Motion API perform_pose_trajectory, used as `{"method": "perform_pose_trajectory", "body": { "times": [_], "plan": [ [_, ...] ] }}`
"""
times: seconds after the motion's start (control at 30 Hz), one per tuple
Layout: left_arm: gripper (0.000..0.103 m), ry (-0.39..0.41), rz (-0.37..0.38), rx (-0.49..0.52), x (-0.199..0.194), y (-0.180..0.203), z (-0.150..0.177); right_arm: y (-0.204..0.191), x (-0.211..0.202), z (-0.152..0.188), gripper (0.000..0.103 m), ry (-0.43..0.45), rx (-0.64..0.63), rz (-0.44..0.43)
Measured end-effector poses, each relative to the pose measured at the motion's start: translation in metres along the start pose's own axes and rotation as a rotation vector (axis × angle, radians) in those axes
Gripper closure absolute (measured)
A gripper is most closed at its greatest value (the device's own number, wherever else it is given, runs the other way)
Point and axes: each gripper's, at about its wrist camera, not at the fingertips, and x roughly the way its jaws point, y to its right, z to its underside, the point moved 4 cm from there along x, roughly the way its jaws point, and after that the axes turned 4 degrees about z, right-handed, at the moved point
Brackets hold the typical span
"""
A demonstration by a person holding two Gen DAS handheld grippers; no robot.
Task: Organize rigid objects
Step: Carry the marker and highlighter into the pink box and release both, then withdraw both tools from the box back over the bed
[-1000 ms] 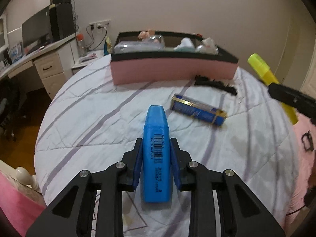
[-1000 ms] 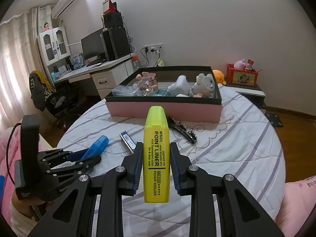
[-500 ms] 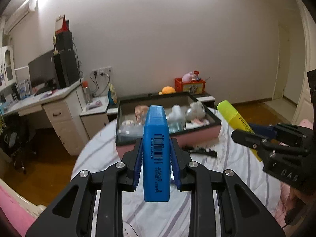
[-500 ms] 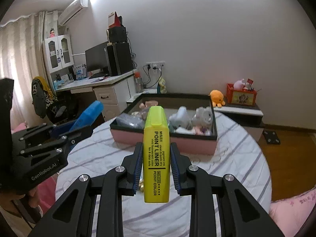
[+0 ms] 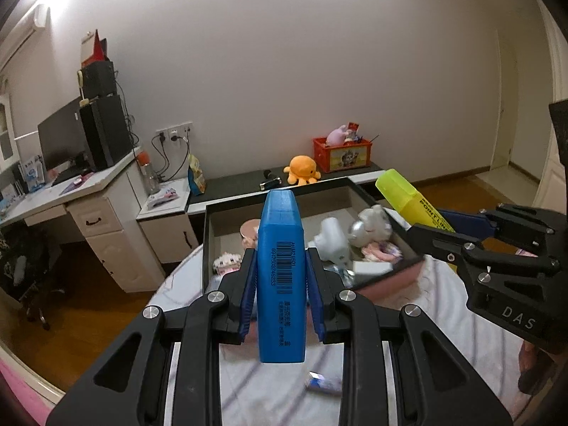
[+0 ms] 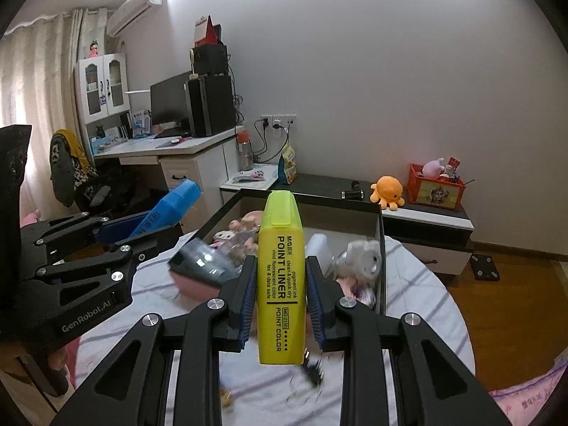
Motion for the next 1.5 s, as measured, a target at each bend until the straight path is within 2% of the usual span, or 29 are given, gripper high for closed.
{"method": "perform_pose_trajectory", "body": {
  "times": [0.17, 0.33, 0.5, 0.63, 0.67, 0.7, 0.73, 0.77, 0.8, 0.87, 0.93, 1.0, 1.03, 1.17, 1.37, 1.5],
  "plan": [
    [0.076, -0.068, -0.001, 0.0, 0.053, -0.011, -0.011, 0.008, 0.053, -0.007, 0.076, -0.072, -0.008, -0.002],
    [0.076, -0.146, -0.004, 0.015, 0.098, -0.012, -0.009, 0.016, 0.1, -0.003, 0.076, -0.149, -0.012, 0.006],
    [0.076, -0.183, -0.017, 0.024, 0.127, -0.011, -0.008, 0.022, 0.123, -0.003, 0.076, -0.174, -0.026, 0.022],
    [0.076, -0.168, -0.026, 0.013, 0.133, -0.011, -0.008, 0.024, 0.13, -0.003, 0.075, -0.17, -0.031, 0.044],
    [0.07, -0.153, -0.027, 0.006, 0.13, -0.011, -0.009, 0.024, 0.129, -0.003, 0.075, -0.163, -0.028, 0.04],
    [0.056, -0.13, -0.028, -0.002, 0.128, -0.01, -0.011, 0.024, 0.128, -0.004, 0.075, -0.156, -0.025, 0.034],
    [0.051, -0.105, -0.047, -0.011, 0.122, -0.011, -0.014, 0.025, 0.125, -0.005, 0.074, -0.148, -0.019, 0.035],
    [0.041, -0.088, -0.064, -0.016, 0.118, -0.012, -0.016, 0.026, 0.121, -0.005, 0.072, -0.138, -0.015, 0.05],
    [0.033, -0.066, -0.081, -0.024, 0.111, -0.015, -0.018, 0.028, 0.116, -0.006, 0.066, -0.126, -0.008, 0.055],
    [0.021, -0.033, -0.103, -0.052, 0.097, -0.02, -0.022, 0.032, 0.107, -0.011, 0.055, -0.106, 0.013, 0.051],
    [0.015, 0.005, -0.093, -0.068, 0.08, -0.023, -0.025, 0.034, 0.091, -0.014, 0.038, -0.078, 0.03, 0.054],
    [0.007, 0.036, -0.103, -0.077, 0.062, -0.023, -0.027, 0.033, 0.077, -0.017, 0.029, -0.051, 0.04, 0.053],
    [0.005, 0.056, -0.112, -0.074, 0.05, -0.022, -0.028, 0.032, 0.066, -0.019, 0.024, -0.035, 0.048, 0.051],
    [0.0, 0.1, -0.139, -0.054, 0.012, -0.016, -0.027, 0.024, 0.031, -0.021, 0.023, 0.009, 0.049, 0.037],
    [0.0, 0.157, -0.131, -0.05, -0.053, -0.003, -0.016, 0.011, -0.03, -0.015, 0.019, 0.084, 0.042, 0.038],
    [0.0, 0.198, -0.153, -0.046, -0.095, 0.01, -0.004, 0.002, -0.078, -0.007, 0.016, 0.15, 0.043, 0.042]
  ]
}}
